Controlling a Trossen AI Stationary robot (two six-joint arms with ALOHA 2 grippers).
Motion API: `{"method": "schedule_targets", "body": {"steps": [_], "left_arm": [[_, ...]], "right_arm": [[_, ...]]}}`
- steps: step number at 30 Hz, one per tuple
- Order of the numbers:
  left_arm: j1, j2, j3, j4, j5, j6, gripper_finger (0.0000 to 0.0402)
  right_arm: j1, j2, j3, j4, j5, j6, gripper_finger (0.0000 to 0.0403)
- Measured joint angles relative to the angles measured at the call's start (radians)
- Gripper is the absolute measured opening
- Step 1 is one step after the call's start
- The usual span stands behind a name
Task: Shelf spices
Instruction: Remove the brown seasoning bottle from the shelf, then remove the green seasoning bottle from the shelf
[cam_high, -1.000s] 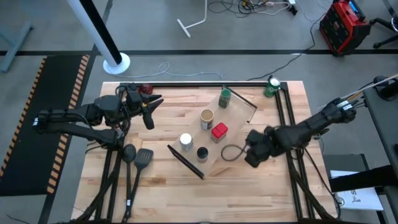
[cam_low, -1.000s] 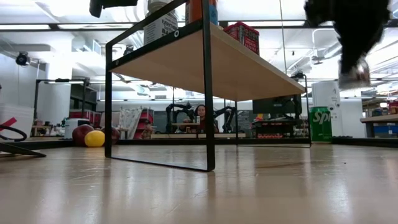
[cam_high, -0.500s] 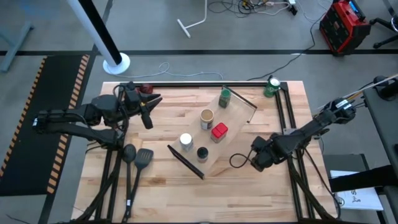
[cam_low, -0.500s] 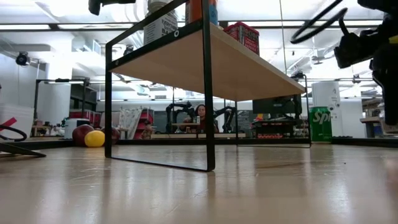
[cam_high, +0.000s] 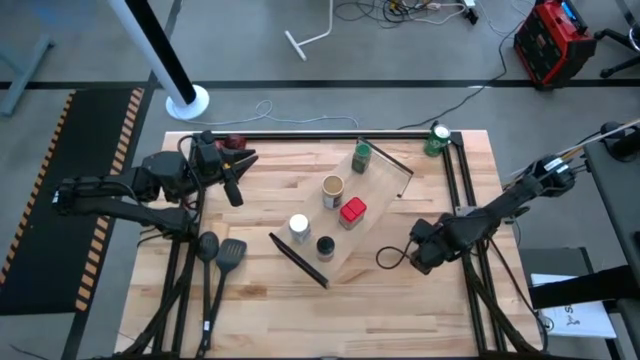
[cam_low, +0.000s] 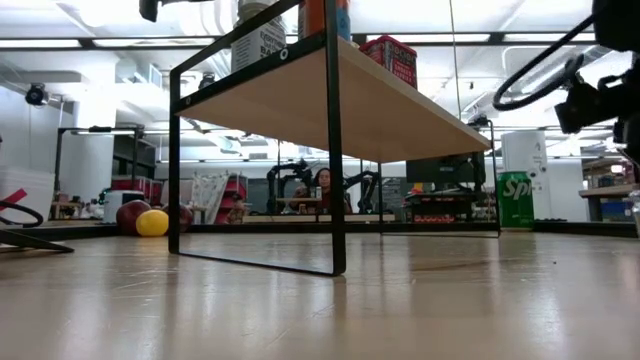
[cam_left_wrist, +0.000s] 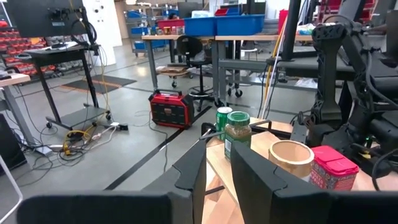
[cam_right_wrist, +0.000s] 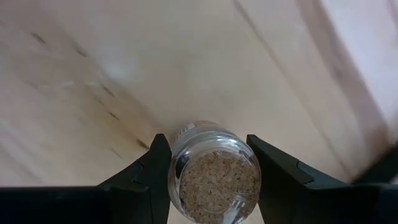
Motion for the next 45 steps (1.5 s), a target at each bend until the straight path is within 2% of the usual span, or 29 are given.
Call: {"method": "schedule_targets", "body": {"steps": [6,10,16,24,32,36,41,45], "left_arm": [[-0.001,0.005,0.000,0.000,0.000,-0.005,0.0067],[0.000,0.004,0.000,0.014,0.000,-0.002,0.0068],[0.000,0.001,0.000,0.014,0.000,0.018,0.0060],[0.000,0.004,0.000,0.014,0.001,0.014,0.0067],[0.000,0.007,0.000,0.020,0.001,0.012,0.0068],[0.000,0.010,0.000,0.023,0.002,0.016,0.0062],[0.000,0.019,0.000,0.031,0.002,0.017,0.0065],[0.000,0.027,0.000,0.050,0.001,0.018,0.0073]], "right_arm": [[0.000,-0.126,-0.092,0.145,0.010,-0.059,0.0161],[0.000,-0.209,-0.139,0.123,0.052,-0.020,0.0173],[0.000,-0.295,-0.150,0.067,0.050,0.025,0.0222],[0.000,-0.273,-0.105,0.035,-0.035,0.029,0.0270],[-0.001,-0.234,0.044,-0.140,-0.026,0.009,0.0272],[-0.001,-0.233,0.148,-0.208,0.054,0.001,0.0266],[-0.014,-0.229,0.290,-0.207,0.253,-0.074,0.0269],[-0.070,-0.192,0.397,-0.207,0.397,-0.206,0.0276]]}}
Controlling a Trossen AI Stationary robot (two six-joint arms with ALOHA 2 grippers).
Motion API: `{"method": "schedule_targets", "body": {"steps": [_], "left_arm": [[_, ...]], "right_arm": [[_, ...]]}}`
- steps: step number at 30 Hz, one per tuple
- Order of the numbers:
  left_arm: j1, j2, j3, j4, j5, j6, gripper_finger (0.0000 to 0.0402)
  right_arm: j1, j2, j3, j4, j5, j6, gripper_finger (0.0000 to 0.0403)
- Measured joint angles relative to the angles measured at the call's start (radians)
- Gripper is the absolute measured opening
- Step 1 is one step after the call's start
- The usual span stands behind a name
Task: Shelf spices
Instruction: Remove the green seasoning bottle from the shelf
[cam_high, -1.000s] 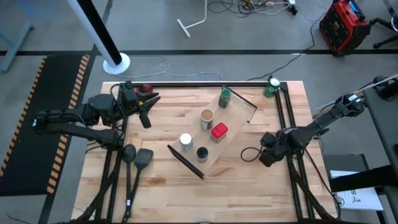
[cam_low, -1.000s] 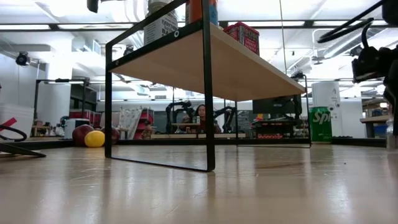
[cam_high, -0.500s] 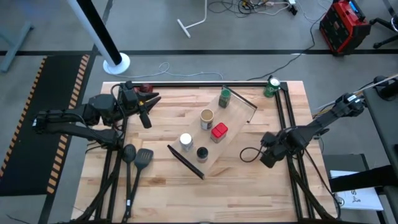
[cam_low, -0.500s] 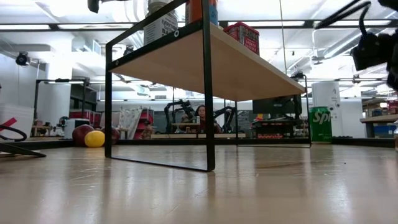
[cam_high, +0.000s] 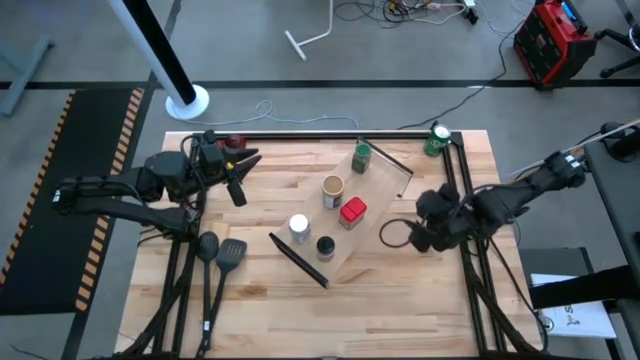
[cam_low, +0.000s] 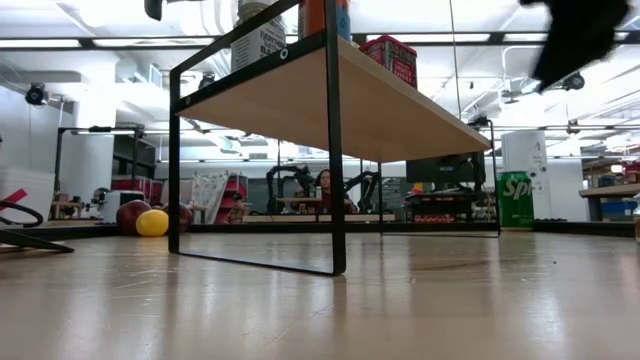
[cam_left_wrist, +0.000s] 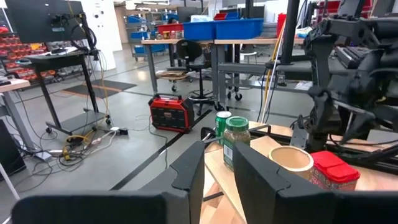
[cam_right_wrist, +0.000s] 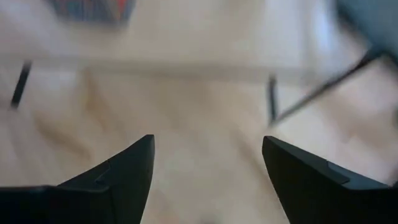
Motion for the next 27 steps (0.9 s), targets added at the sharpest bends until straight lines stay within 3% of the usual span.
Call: {"method": "schedule_targets", "body": {"steps": [3,10,19,27], "left_arm": [[0.000,0.007,0.000,0.013,-0.001,0.000,0.0080],[0.000,0.019,0.000,0.016,-0.002,0.000,0.0094],[0.000,0.018,0.000,0.016,-0.003,0.000,0.0112],[0.000,0.018,0.000,0.010,-0.003,0.001,0.0131]], "right_arm": [[-0.076,0.031,0.076,0.000,0.079,-0.126,0.0280],[-0.340,0.084,0.207,0.025,0.065,-0.422,0.0279],[-0.660,0.108,0.219,0.324,-0.216,-0.716,0.0290],[-0.770,0.196,0.217,0.412,-0.353,-0.827,0.0282]]}}
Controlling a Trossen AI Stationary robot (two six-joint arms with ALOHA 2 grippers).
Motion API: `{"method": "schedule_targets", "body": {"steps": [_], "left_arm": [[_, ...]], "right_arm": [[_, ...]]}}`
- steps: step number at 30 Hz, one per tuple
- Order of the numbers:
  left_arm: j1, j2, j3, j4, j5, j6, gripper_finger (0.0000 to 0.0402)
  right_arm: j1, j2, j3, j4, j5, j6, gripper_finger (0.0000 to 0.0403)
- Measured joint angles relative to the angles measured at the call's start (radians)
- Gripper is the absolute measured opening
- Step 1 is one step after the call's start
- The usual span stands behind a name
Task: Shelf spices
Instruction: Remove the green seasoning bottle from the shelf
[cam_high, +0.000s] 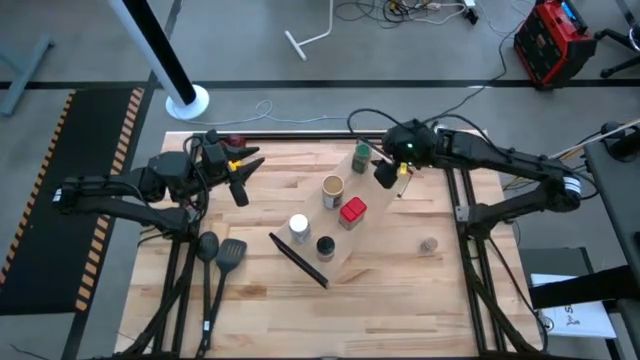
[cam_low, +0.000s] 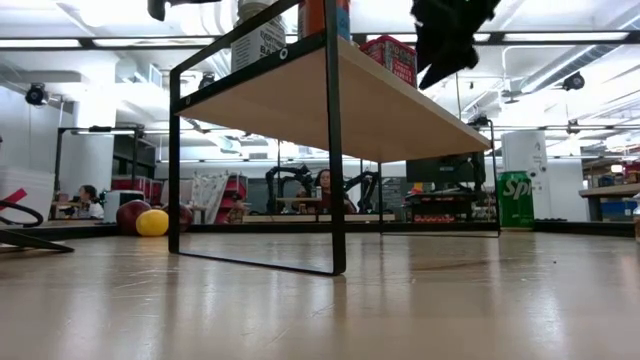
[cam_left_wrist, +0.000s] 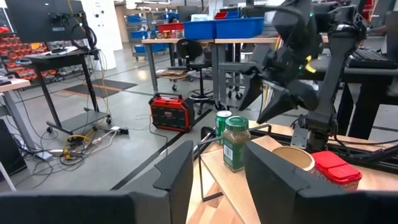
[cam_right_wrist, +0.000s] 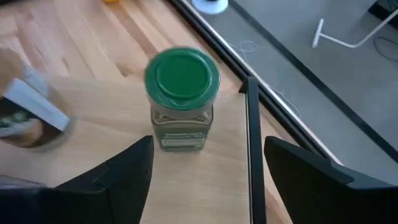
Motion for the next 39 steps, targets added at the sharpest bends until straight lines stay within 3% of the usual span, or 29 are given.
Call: {"method": "schedule_targets", "body": {"steps": [19,30,39], "left_arm": [[0.000,0.000,0.000,-0.035,0.001,-0.023,0.0145],[0.000,0.000,0.000,-0.035,0.002,-0.023,0.0142],[0.000,0.000,0.000,-0.038,0.002,-0.021,0.0143]], "right_arm": [[-0.032,0.076,-0.001,0.142,-0.069,-0.094,0.0311],[-0.081,0.132,0.000,0.213,-0.152,-0.103,0.0305],[-0.086,0.194,0.049,0.222,-0.152,-0.123,0.0300]]}}
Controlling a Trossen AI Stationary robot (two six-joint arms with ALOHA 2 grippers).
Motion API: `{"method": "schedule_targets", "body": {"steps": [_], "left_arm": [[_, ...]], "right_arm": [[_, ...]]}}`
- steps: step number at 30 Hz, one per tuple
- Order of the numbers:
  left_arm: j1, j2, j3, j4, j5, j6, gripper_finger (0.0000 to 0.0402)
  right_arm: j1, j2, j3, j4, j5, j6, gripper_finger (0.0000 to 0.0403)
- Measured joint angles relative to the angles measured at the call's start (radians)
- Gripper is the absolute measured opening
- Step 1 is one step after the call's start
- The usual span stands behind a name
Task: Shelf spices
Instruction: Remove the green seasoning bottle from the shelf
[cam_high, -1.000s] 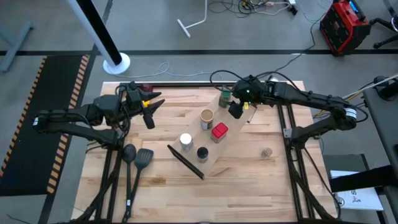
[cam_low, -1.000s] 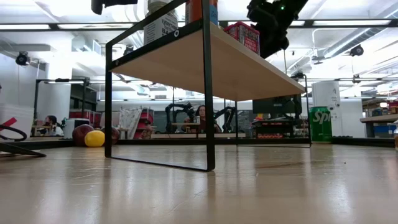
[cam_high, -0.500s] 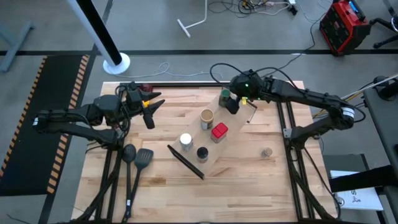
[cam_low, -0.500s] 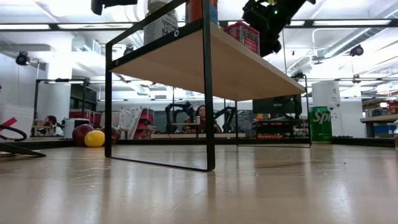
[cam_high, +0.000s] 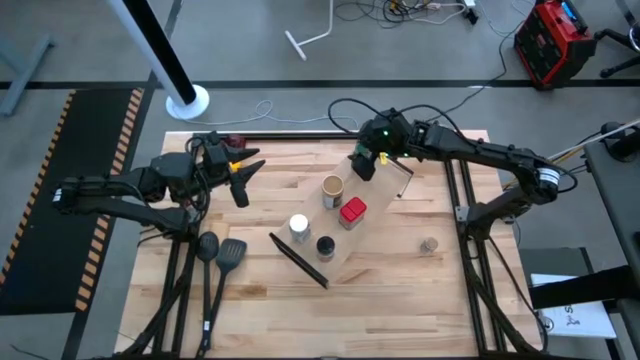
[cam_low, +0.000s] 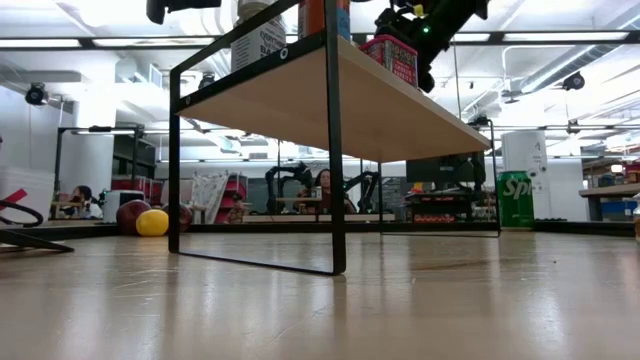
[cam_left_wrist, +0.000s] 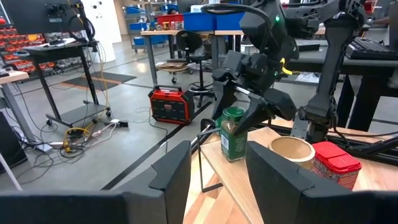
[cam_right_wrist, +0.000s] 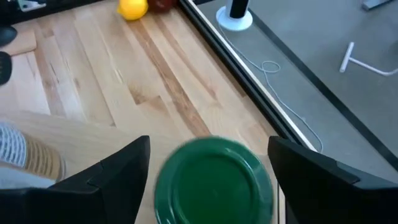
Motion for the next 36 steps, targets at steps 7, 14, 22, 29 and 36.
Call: {"method": "schedule_targets", "body": {"steps": [7,14,22,29,36], "left_arm": [[0.000,0.000,0.000,-0.009,0.000,0.000,0.0146],[0.000,0.000,0.000,-0.028,0.000,0.000,0.0133],[0.000,0.000,0.000,-0.033,0.001,-0.002,0.0117],[0.000,0.000,0.000,-0.033,0.001,-0.002,0.0108],[-0.001,0.000,0.000,-0.046,0.002,-0.010,0.0110]], "right_arm": [[0.000,0.069,0.048,-0.013,0.004,0.002,0.0242],[-0.001,0.097,0.070,-0.068,0.006,0.003,0.0171],[-0.003,0.050,0.085,-0.129,0.039,0.002,0.0171],[-0.001,-0.026,0.172,-0.207,0.051,0.004,0.0171],[0.020,-0.137,0.226,-0.420,0.061,0.101,0.0171]]}}
